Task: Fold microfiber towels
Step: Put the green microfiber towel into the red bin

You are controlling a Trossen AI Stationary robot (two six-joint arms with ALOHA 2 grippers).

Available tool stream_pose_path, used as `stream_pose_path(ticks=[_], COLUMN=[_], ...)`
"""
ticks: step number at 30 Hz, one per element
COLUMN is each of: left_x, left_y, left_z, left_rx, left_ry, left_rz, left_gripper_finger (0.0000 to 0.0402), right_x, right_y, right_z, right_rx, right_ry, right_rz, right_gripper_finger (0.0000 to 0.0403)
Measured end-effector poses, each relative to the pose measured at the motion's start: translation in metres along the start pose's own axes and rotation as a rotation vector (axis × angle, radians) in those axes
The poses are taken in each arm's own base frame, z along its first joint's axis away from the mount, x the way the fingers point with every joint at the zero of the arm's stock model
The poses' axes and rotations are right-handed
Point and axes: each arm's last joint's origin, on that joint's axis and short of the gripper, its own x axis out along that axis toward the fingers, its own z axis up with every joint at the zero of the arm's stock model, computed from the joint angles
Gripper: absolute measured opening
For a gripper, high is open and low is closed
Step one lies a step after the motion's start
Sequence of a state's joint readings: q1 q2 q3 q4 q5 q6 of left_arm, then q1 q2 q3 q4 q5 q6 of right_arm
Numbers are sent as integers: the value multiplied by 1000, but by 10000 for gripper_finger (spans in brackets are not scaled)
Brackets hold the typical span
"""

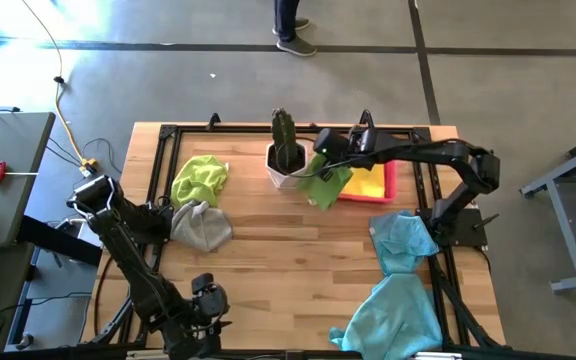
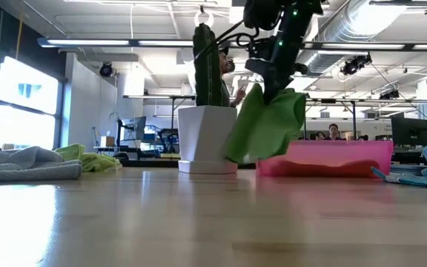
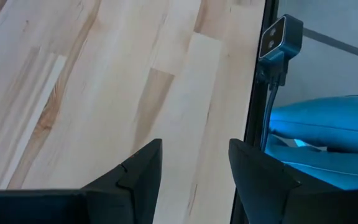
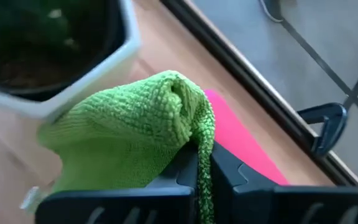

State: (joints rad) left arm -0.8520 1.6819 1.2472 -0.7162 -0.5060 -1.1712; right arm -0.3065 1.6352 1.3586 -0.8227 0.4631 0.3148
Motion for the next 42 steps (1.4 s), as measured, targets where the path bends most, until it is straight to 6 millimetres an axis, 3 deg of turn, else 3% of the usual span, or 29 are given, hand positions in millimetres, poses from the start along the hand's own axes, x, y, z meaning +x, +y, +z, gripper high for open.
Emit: stream_pose_path(ticks=[7, 16, 25, 35, 42], left_x=[0, -1, -5, -5, -5], left_y=[0, -1, -4, -4, -5], left_z=[0, -1, -8, -9, -9], left_rx=[2, 8, 26, 23, -8], left_ry=[-1, -2, -1, 0, -2], left_rz=[-1, -3, -16, -18, -24], left_gripper_finger=[177, 177, 177, 177, 177], right_x=[12, 20, 14, 12, 2], right_y=[-26, -53, -59, -42, -62], right_z=[7, -1, -18, 3, 17], right_rx=[104, 247, 366, 390, 477], right_ry=[10, 129, 222, -2, -115], right_rz=[-49, -149, -339, -234, -183], right_gripper_finger=[0, 0, 0, 0, 0])
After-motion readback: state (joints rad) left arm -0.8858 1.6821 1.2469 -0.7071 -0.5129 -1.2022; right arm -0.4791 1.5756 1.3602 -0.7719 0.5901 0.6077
